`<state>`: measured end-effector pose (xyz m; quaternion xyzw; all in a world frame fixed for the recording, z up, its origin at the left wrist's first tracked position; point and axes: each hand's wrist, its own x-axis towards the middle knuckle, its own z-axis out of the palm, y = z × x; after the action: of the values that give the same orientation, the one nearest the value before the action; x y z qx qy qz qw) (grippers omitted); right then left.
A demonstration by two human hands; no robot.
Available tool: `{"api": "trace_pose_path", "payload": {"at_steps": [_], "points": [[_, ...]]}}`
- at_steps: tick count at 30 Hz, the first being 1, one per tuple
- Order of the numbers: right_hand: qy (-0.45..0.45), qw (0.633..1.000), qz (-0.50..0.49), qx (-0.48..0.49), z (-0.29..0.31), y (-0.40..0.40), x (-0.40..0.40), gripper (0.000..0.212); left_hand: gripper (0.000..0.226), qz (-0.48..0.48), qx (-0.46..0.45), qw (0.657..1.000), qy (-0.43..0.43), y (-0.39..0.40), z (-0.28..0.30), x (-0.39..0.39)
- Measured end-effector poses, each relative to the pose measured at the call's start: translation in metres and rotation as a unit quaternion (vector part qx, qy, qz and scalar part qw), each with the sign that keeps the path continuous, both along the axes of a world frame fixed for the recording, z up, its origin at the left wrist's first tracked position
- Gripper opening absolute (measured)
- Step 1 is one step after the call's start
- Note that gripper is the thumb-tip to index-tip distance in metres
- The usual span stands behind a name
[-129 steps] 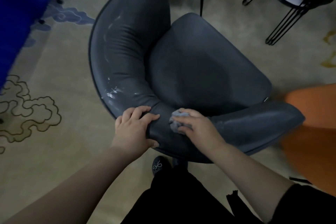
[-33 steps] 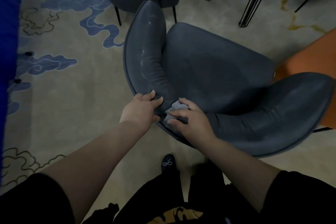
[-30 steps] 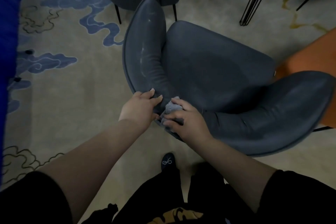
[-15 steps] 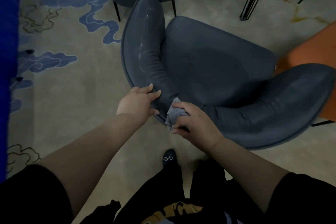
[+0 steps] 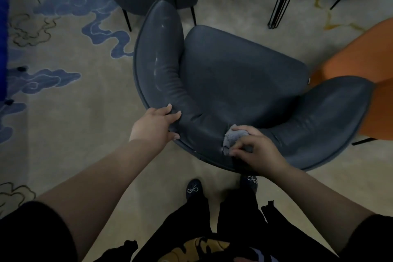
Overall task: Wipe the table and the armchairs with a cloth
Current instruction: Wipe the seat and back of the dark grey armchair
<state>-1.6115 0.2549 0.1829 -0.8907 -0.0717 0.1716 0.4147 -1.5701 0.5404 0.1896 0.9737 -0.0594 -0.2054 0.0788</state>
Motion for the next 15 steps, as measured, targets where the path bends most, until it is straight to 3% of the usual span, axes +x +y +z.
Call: {"api": "trace_pose_path", "payload": {"at_steps": [3,8,15], "points": [[0.017,0.997,-0.075,0.018,0.007,0.024,0.01,0.015,0.071,0.0,0.002,1.0,0.006,-0.001,0.001,0.0],[-0.077,0.989,0.128,0.012,0.012,0.089,0.007,0.009,0.071,-0.001,0.018,1.0,0.009,-0.004,0.003,0.001],[-0.137,0.966,0.206,-0.071,0.003,0.096,0.005,0.018,0.07,0.01,0.013,1.0,0.006,-0.005,0.001,-0.003]]}}
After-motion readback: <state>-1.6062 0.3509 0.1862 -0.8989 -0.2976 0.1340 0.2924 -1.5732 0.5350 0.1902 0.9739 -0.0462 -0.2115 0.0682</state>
